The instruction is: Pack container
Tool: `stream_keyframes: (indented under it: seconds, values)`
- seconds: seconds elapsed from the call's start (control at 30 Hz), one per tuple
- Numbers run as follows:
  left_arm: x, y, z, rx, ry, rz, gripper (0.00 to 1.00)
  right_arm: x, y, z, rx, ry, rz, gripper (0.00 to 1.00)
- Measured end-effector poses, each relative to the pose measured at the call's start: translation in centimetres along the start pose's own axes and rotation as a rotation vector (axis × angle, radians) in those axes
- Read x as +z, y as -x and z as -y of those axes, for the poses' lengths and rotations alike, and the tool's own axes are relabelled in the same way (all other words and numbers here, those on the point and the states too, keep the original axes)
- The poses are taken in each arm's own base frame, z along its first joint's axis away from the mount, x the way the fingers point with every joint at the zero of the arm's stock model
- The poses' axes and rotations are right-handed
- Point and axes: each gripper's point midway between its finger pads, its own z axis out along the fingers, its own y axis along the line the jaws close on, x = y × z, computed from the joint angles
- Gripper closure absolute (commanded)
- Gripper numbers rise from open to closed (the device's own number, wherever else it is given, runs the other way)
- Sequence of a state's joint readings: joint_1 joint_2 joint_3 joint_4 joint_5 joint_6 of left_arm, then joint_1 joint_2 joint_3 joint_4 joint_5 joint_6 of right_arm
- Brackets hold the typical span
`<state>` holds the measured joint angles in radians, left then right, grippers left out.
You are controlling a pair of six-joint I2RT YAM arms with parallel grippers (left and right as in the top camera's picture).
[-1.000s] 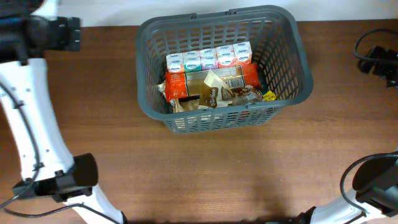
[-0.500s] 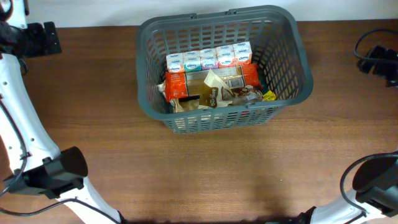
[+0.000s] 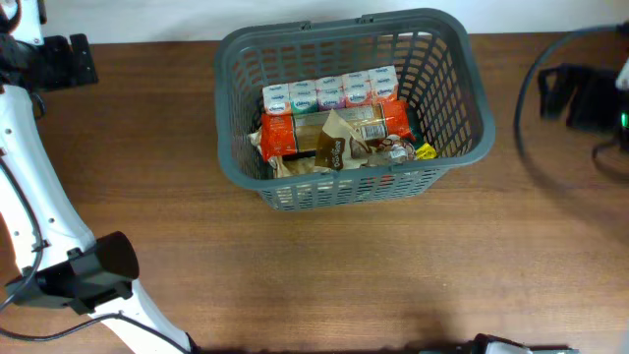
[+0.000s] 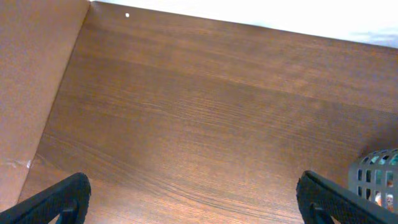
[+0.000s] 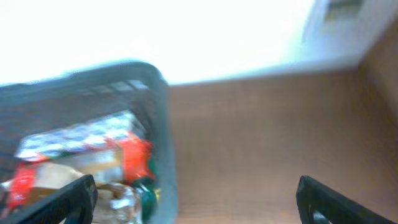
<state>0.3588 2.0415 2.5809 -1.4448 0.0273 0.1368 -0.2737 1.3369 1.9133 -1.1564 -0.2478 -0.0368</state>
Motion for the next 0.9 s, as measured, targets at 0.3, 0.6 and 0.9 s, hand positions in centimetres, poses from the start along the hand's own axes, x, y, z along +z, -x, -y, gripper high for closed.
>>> stream_keyframes:
  seconds: [0.3, 0.6, 0.9]
  values:
    - [0.0, -0.1, 0.0, 0.0, 0.0, -0.003, 0.01, -10.5, -3.2, -1.3, -0.257, -0.166, 0.465, 0.01]
    - [0.0, -0.1, 0.0, -0.002, -0.001, -0.003, 0.01, 0.5, -21.5, 1.5, -0.261, -0.194, 0.299, 0.01]
    - [0.0, -0.1, 0.0, -0.003, -0.001, -0.003, 0.01, 5.3, -29.1, 0.6, -0.297, -0.119, 0.217, 0.01]
